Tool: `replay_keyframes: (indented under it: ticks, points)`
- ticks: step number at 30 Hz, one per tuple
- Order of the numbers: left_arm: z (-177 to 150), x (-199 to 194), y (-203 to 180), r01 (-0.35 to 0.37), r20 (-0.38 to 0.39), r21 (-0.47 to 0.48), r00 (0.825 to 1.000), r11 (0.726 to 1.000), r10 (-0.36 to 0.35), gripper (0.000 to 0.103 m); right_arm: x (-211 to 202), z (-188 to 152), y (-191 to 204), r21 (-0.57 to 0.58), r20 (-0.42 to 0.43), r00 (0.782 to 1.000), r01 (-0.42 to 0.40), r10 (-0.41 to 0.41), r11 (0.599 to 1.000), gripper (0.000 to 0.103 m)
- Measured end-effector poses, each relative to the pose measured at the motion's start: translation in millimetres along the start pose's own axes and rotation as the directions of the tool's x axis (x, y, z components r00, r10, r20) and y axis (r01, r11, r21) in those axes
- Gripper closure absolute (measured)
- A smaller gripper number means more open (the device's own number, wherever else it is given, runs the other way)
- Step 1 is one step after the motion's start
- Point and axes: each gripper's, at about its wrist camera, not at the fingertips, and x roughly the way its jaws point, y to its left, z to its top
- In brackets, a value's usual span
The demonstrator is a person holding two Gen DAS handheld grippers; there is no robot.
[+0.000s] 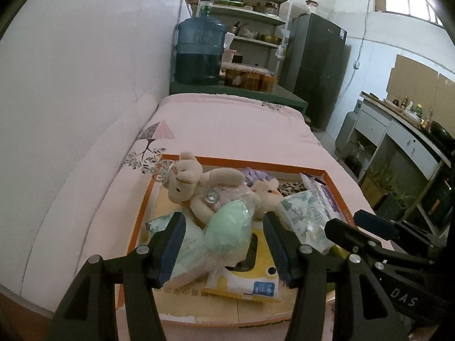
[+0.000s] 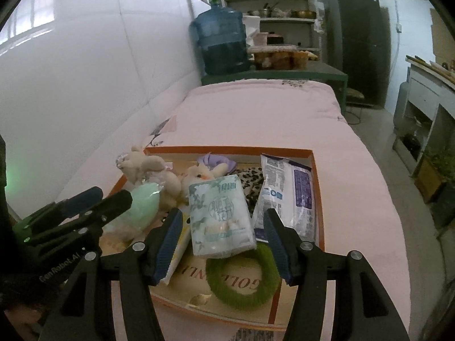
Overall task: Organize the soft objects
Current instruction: 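Withdraw both open grippers up and away from the tray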
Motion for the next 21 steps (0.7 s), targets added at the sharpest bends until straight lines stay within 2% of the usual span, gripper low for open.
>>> replay_keyframes:
  ticks: [21]
  points:
    - [-2.4, -32.4, 3.3, 0.012, 0.028, -0.006, 1.000, 1.000, -0.011, 0.047, -26.9, -6.4, 18.4, -0.021, 0.016, 1.000, 0.027, -0.027, 0.999, 0.042]
